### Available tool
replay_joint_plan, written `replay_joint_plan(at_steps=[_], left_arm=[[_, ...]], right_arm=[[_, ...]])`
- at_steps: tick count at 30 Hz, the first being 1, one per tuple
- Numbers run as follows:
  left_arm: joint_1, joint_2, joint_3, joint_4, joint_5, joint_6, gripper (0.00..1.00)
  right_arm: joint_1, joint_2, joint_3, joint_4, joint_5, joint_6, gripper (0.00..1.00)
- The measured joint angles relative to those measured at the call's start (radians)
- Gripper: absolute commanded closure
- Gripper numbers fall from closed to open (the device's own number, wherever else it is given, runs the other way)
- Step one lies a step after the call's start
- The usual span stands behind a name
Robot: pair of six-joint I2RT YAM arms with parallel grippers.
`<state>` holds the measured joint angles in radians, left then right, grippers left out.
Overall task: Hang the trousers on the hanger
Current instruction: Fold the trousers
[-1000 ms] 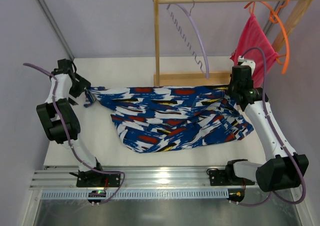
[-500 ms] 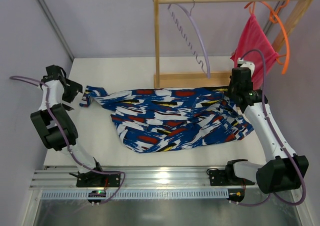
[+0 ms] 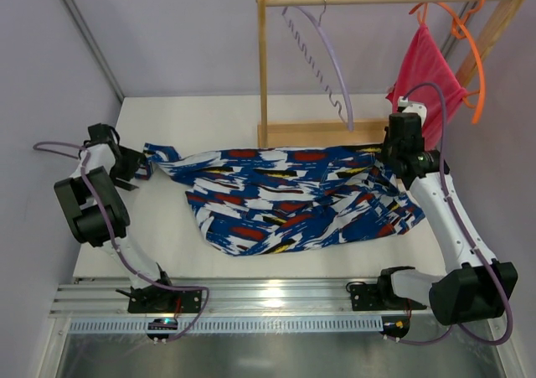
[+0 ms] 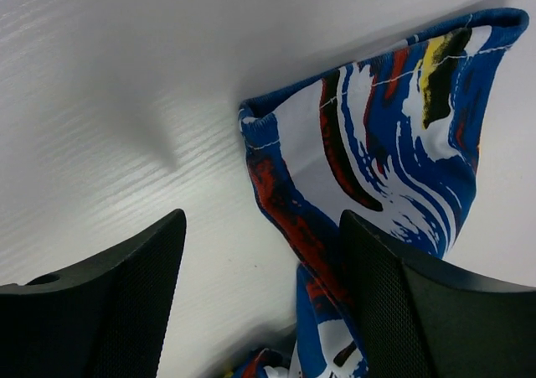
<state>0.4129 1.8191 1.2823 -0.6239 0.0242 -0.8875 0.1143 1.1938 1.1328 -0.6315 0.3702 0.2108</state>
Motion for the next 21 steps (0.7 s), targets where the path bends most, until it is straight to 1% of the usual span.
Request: replay_joint_plan(at_steps=[4, 6, 7, 8, 10, 11, 13, 16, 18, 21], left_arm=[[0.0, 0.037, 0.0, 0.029, -0.002, -0.005, 0.32], [0.0, 0.054, -0.002, 0.035, -0.004, -0.009, 0.41], [0.0, 0.061, -0.006, 0.042, -0.004, -0.016, 0.46], [0.0, 0.067, -0.013, 0.049, -0.005, -0.022, 0.63], [0.0, 0.07, -0.035, 0.057, -0.015, -0.032, 0.76], [0.0, 0.07, -0.043, 0.057, -0.019, -0.036, 0.87], [0.0, 0.068, -0.047, 0.058, -0.039, -0.042, 1.0], [0.0, 0.055, -0.043, 0.043, -0.07, -0.04, 1.0], [0.0, 0.018, -0.04, 0.018, -0.1, -0.036, 1.0], [0.001, -0.094, -0.015, -0.035, -0.153, -0.019, 1.0]], right_arm=[[0.0, -0.01, 0.0, 0.0, -0.008, 0.0, 0.96], [0.0, -0.012, 0.0, 0.0, -0.012, 0.0, 0.97], [0.0, -0.013, -0.001, 0.0, -0.014, 0.0, 0.96], [0.0, -0.014, -0.002, -0.001, -0.015, 0.0, 0.96], [0.0, -0.018, -0.003, -0.002, -0.016, 0.0, 0.96], [0.0, -0.019, -0.003, -0.002, -0.017, 0.0, 0.96], [0.0, -0.024, -0.003, -0.005, -0.018, 0.0, 0.96], [0.0, -0.035, -0.002, -0.023, -0.016, 0.001, 0.96], [0.0, -0.041, 0.01, -0.056, -0.01, 0.003, 0.96], [0.0, -0.058, 0.05, -0.12, 0.002, 0.008, 0.96]])
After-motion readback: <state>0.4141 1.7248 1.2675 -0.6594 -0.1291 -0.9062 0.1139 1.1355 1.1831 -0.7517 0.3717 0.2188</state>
